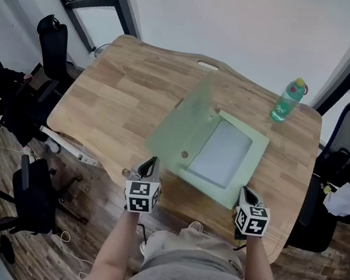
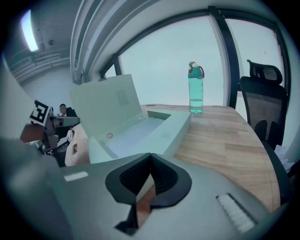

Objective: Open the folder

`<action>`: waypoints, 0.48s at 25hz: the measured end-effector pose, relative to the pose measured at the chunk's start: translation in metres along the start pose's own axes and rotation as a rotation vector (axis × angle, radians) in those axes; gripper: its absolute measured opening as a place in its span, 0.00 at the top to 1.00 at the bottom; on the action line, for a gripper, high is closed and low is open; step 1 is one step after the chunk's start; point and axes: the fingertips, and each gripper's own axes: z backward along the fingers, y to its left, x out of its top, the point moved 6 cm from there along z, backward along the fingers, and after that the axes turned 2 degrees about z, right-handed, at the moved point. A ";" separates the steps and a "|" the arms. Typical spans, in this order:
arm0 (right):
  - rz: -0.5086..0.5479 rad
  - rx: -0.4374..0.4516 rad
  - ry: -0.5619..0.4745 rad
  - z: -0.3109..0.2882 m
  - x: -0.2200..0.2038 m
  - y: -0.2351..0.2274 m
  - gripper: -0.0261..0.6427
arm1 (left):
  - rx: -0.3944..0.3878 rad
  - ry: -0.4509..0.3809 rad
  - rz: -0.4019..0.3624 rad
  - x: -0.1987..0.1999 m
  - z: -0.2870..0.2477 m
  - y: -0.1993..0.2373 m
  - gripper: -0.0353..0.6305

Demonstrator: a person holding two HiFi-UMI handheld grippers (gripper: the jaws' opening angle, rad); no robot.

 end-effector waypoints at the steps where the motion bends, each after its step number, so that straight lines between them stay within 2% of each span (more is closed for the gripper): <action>1: 0.000 0.000 0.000 0.000 0.000 0.000 0.96 | 0.019 0.005 0.013 -0.002 -0.002 0.004 0.93; 12: 0.007 0.004 -0.008 -0.001 0.000 -0.001 0.96 | 0.170 0.087 0.129 -0.026 -0.028 0.035 0.87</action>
